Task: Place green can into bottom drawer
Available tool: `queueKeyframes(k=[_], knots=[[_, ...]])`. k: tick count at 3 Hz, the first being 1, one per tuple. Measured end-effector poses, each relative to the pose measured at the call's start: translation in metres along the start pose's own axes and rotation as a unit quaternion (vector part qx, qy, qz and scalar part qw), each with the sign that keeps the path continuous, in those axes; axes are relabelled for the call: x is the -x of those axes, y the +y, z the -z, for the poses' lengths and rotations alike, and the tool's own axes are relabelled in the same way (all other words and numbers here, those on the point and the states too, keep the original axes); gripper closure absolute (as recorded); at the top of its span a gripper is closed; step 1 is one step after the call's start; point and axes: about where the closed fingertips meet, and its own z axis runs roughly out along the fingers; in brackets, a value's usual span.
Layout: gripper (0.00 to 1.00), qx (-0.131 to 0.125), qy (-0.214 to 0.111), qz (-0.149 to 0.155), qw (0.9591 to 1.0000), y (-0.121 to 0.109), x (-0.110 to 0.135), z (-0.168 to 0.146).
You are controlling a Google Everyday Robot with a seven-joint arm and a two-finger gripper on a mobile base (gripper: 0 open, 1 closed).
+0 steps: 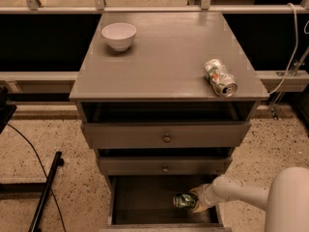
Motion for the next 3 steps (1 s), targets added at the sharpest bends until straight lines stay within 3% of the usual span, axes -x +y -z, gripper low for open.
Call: queueKeyframes(k=[2, 3], knots=[[1.0, 0.006, 0.009, 0.024, 0.9997, -0.001, -0.004, -0.031], [0.82, 0.011, 0.003, 0.02, 0.9997, -0.001, -0.006, -0.04]])
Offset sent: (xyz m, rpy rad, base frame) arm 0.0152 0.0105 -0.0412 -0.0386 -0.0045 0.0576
